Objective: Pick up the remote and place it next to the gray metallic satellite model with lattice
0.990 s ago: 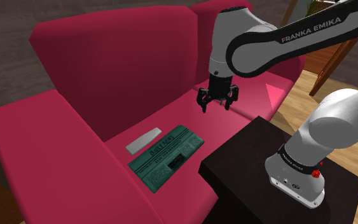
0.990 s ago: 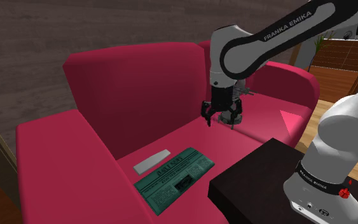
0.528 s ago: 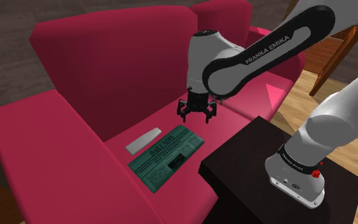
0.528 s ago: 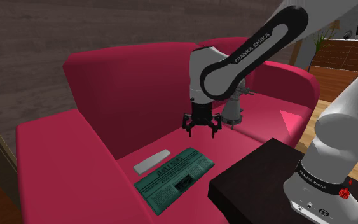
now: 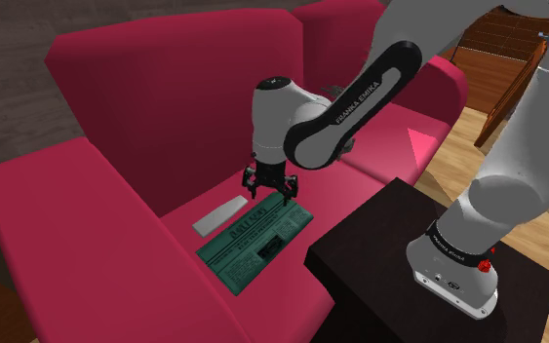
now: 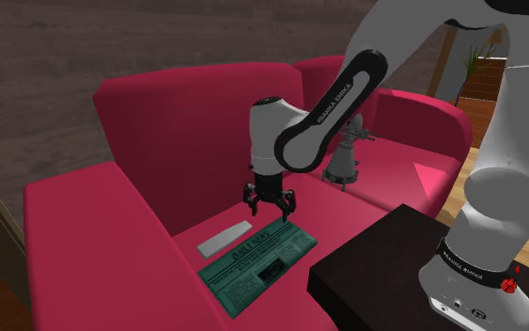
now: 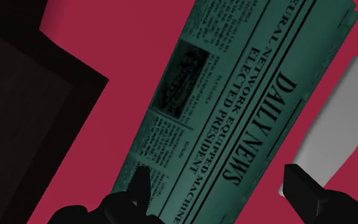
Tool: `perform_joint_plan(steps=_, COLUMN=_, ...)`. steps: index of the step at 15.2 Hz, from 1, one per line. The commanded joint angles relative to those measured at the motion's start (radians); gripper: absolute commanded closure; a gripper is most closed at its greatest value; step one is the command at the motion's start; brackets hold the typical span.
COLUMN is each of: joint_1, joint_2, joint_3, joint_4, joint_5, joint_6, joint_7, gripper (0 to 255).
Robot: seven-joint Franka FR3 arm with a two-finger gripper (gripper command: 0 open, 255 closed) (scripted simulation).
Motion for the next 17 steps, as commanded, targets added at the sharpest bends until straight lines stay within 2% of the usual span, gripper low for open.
perform_joint_plan(steps=1, joint_1=0.046, joint_2=0.105, joint_3=-0.046, joint_4=0.073, joint_5=-0.101, joint_6=0.017, joint_7=0.136, gripper=0)
perform_joint_plan(steps=4, joint_1=0.128, joint_2=0.229, joint_3=-0.126, joint_4=0.183, joint_5=-0.184, joint_6=0.029, joint_7=0.275, gripper=0)
perform_joint_plan(steps=8, joint_1=0.22, joint_2=0.38, joint_3=-0.216, joint_4=0.341, joint_5=-0.241, joint_6=0.031, joint_7=0.413, gripper=0)
perform_joint_plan(steps=15, joint_1=0.334, joint_2=0.633, joint_3=-0.33, joint_4=0.66, joint_5=-0.254, joint_6=0.002, joint_7=0.571, gripper=0)
perform_joint_plan(steps=17, joint_1=0.343, joint_2=0.661, joint_3=-0.339, joint_4=0.688, joint_5=-0.256, joint_6=0.005, joint_7=0.581, gripper=0)
